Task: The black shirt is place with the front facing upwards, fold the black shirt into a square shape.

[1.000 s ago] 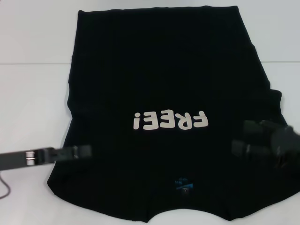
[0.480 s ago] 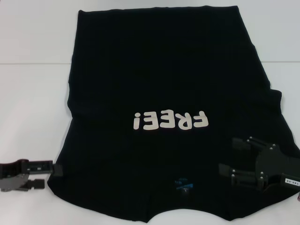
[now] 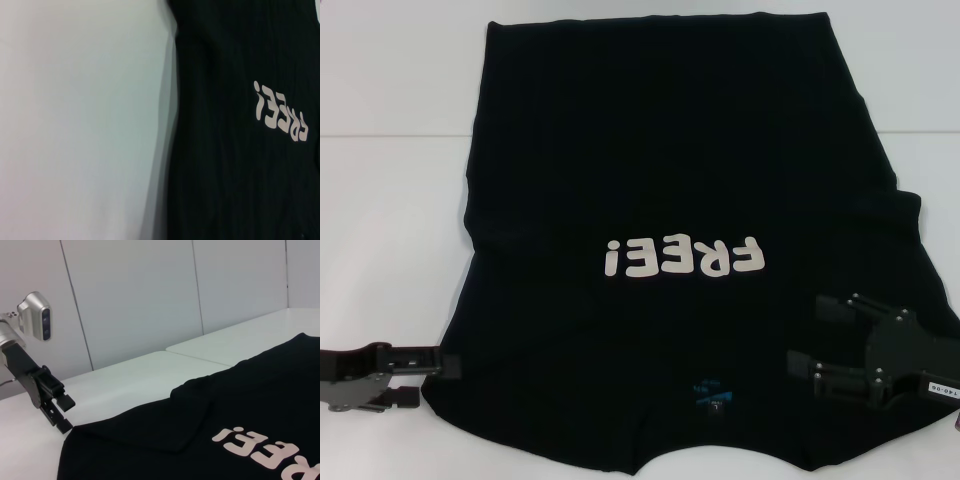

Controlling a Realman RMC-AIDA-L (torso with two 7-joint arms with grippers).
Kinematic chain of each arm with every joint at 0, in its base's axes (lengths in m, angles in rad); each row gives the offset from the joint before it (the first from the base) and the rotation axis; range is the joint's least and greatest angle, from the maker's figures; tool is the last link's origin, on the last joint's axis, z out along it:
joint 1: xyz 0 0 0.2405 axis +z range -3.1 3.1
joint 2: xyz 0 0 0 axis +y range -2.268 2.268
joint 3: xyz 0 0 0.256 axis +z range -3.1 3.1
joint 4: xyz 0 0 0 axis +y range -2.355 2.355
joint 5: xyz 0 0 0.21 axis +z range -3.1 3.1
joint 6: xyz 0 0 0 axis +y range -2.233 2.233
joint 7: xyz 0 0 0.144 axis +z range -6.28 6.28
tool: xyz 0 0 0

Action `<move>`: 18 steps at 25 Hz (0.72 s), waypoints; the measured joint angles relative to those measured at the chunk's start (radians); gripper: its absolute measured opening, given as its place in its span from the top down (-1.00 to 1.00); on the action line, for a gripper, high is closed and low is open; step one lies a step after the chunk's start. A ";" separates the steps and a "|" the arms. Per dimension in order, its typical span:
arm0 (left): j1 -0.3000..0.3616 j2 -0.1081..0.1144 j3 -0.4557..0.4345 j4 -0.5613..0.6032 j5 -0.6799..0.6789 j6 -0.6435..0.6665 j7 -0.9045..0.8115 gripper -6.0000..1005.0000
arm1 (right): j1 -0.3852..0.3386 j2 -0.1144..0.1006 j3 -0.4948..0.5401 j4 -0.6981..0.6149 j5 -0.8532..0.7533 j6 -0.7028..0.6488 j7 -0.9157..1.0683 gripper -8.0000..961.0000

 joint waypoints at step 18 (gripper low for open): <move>-0.012 0.000 0.011 -0.043 0.009 -0.077 0.001 -0.88 | -0.002 0.000 0.008 -0.006 0.001 -0.009 0.001 -0.93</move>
